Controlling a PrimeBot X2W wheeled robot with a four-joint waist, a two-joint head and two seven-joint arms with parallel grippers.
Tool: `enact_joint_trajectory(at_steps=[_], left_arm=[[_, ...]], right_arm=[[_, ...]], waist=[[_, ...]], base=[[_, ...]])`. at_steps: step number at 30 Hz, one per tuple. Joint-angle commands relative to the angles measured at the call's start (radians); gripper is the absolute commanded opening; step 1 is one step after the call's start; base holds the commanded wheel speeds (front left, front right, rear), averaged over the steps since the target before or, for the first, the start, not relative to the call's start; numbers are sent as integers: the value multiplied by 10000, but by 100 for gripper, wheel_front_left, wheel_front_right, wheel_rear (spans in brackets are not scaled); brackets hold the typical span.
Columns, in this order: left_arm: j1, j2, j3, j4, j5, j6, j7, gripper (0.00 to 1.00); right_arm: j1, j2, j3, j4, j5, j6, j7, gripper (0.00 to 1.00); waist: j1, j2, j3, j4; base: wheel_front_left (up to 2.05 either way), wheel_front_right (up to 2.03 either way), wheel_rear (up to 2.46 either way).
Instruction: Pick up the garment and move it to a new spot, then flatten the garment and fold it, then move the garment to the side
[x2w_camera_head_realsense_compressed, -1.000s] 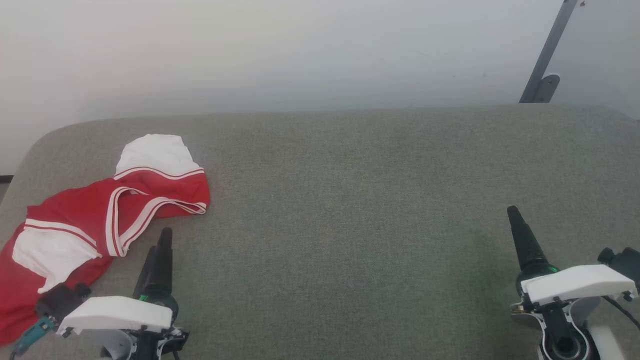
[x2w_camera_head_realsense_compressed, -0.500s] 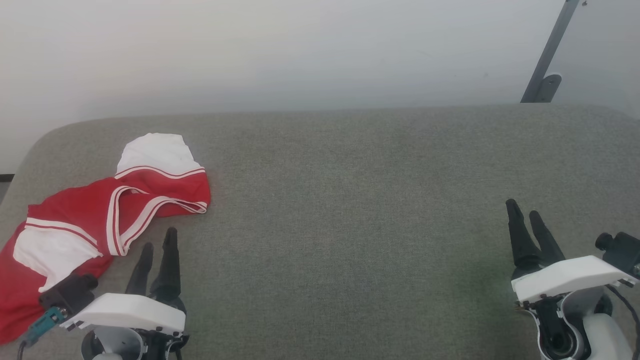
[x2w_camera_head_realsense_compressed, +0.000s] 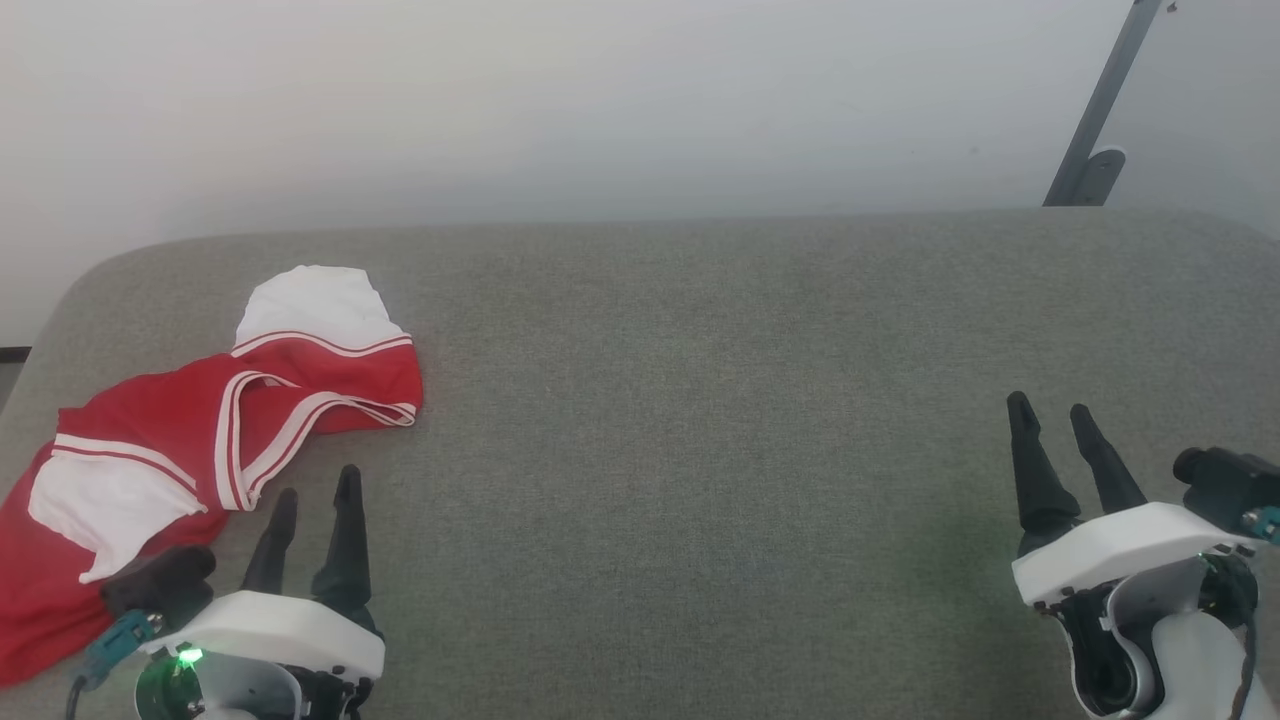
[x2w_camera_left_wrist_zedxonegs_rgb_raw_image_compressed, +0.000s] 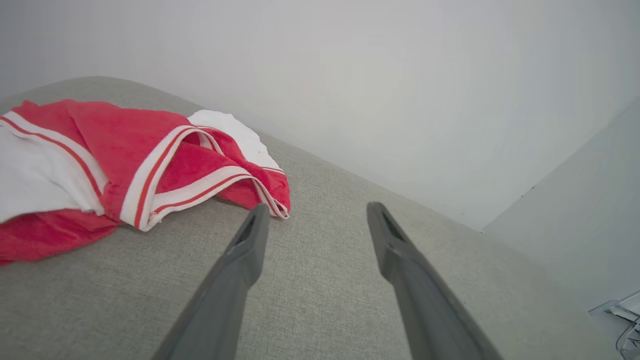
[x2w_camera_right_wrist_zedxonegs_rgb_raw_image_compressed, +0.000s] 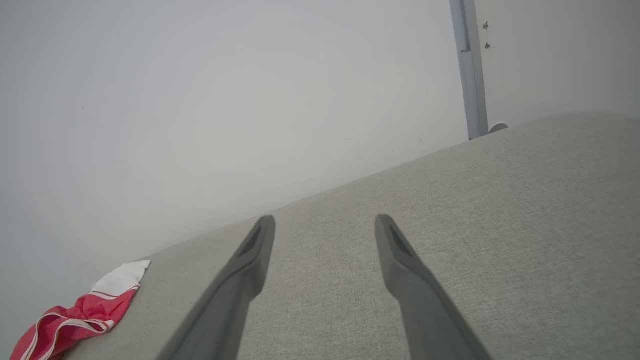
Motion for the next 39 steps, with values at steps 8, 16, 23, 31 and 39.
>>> enact_joint_trajectory(at_steps=[8,16,23,31,39], left_arm=[[-82,209,-124,-123,990,157,-269,100],[19,232,-104,-5,1642,56,-482,100],[33,160,49,105,2123,-106,-660,100],[88,104,192,198,2891,-265,-837,100],[38,59,349,435,3512,-452,-1000,100]], right_arm=[[-329,-67,-82,-11,-1095,4,-294,100],[-340,-73,-103,43,-1918,4,-498,100],[-314,-74,-188,36,-2529,5,-684,100],[-306,-78,-273,93,-3289,5,-859,100],[-296,-27,-414,116,-3900,5,-1029,100]], waist=[[0,0,11,13],[0,0,-13,2],[0,0,-8,-4],[0,0,-16,-30],[0,0,-14,-41]], base=[[0,0,0],[0,0,0],[0,0,0],[0,0,0],[0,0,0]])
